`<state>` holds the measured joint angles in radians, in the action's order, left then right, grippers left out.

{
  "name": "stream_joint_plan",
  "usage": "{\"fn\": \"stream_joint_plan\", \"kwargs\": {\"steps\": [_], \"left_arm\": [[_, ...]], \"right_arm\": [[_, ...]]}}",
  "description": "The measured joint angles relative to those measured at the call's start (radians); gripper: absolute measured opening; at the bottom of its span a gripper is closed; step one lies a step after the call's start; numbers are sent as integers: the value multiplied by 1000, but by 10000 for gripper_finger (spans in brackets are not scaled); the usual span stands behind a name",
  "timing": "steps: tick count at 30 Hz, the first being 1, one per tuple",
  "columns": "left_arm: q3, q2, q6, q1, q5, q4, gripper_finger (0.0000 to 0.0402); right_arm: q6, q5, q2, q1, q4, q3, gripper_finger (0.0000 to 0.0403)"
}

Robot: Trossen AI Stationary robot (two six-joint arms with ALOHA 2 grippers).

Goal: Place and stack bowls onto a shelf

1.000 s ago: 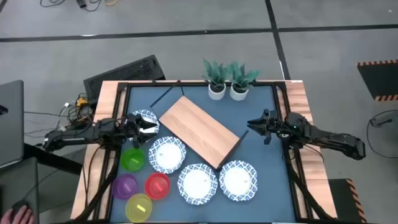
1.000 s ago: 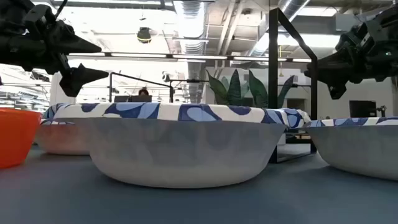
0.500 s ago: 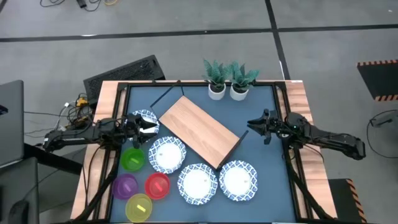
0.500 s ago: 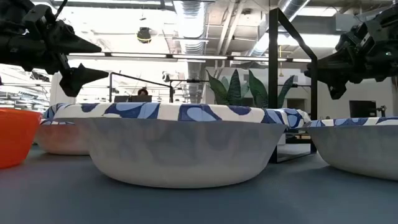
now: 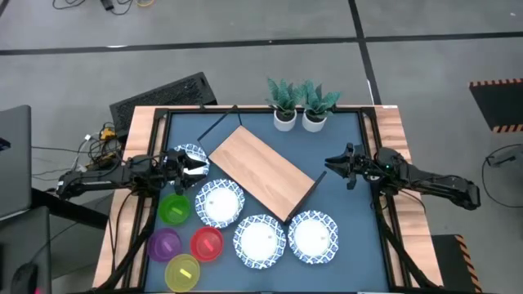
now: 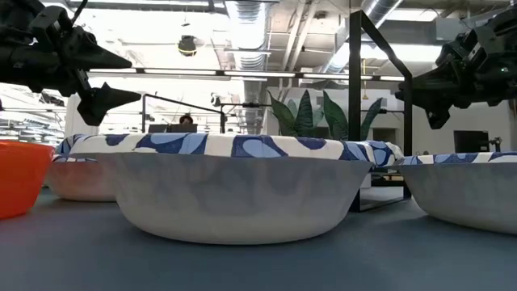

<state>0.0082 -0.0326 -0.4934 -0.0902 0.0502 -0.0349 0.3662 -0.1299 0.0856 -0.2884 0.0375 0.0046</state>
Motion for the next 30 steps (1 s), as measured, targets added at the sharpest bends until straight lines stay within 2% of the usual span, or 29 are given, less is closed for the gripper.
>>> {"fn": "stream_joint_plan", "kwargs": {"steps": [15,18,30], "left_arm": [[0,0,0,0,0,0,300],[0,0,-2,0,26,-3,300],[0,0,-103,0,58,-21,300]], "right_arm": [[0,0,0,0,0,0,123],[0,0,0,0,0,0,123],[0,0,0,0,0,0,123]]}}
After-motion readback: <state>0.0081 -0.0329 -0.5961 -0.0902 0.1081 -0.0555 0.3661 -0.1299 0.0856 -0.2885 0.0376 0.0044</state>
